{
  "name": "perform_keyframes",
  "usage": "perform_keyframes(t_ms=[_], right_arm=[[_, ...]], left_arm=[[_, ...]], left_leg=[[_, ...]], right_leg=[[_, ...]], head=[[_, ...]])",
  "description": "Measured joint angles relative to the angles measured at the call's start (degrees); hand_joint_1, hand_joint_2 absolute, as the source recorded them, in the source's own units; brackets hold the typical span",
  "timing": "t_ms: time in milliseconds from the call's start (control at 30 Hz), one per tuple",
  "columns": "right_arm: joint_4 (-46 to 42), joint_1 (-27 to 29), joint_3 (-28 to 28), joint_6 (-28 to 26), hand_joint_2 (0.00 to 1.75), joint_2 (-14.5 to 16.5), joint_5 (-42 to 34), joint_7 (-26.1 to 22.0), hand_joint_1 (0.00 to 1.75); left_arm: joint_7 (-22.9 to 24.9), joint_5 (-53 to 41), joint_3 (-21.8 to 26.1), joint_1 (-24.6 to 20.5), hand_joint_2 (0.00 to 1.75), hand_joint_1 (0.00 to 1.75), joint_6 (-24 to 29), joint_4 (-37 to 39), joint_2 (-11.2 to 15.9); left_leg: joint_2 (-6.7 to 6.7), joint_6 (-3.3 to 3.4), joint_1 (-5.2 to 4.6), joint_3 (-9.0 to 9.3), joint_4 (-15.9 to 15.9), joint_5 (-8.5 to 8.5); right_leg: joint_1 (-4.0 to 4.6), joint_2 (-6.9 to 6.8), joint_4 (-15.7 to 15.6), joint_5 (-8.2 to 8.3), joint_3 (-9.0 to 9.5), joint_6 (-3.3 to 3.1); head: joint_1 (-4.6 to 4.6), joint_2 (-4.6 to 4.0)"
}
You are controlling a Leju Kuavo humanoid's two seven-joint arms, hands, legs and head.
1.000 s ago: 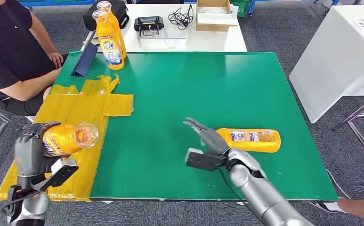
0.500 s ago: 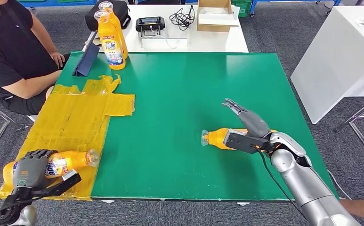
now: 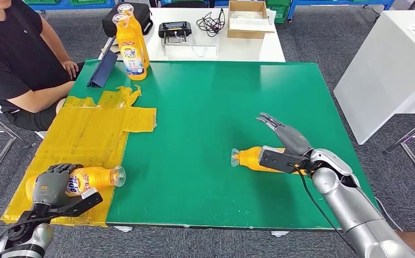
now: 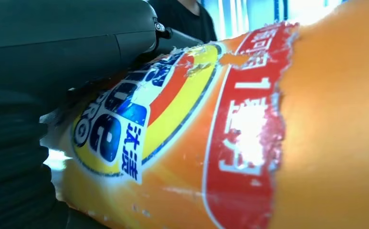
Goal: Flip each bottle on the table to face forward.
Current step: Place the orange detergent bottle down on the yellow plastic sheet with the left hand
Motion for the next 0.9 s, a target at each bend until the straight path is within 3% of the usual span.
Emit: perform_keyframes(t_ms=[367, 500, 900], right_arm=[[4.2, -2.1, 3.3, 3.4, 1.75, -0.2, -0.8, 0.0, 0.0], [5.0, -2.3, 4.1, 3.4, 1.75, -0.2, -0.9, 0.0, 0.0], [6.3, -2.9, 8.4, 6.7, 1.75, -3.0, -2.7, 1.6, 0.0]], left_arm=[[-4.2, 8.4, -5.6, 1.1, 1.75, 0.0, -4.4, -2.0, 0.8], [-4.3, 8.5, -6.3, 1.5, 0.0, 0.0, -4.6, -2.5, 1.0], [-5.9, 12.0, -7.2, 2.8, 0.0, 0.0, -6.1, -3.1, 2.6]], left_leg=[[0.04, 0.0, 0.0, -0.01, 0.0, -0.01], [0.04, 0.0, 0.0, -0.02, 0.0, -0.01], [0.05, 0.0, 0.0, -0.04, 0.0, -0.01]], right_leg=[[0.0, 0.02, 0.0, 0.0, -0.03, 0.0], [0.0, 0.02, 0.0, 0.0, -0.06, 0.0], [0.01, 0.02, 0.0, 0.0, -0.08, 0.0]], head=[[0.01, 0.0], [0.01, 0.0], [0.01, 0.0]])
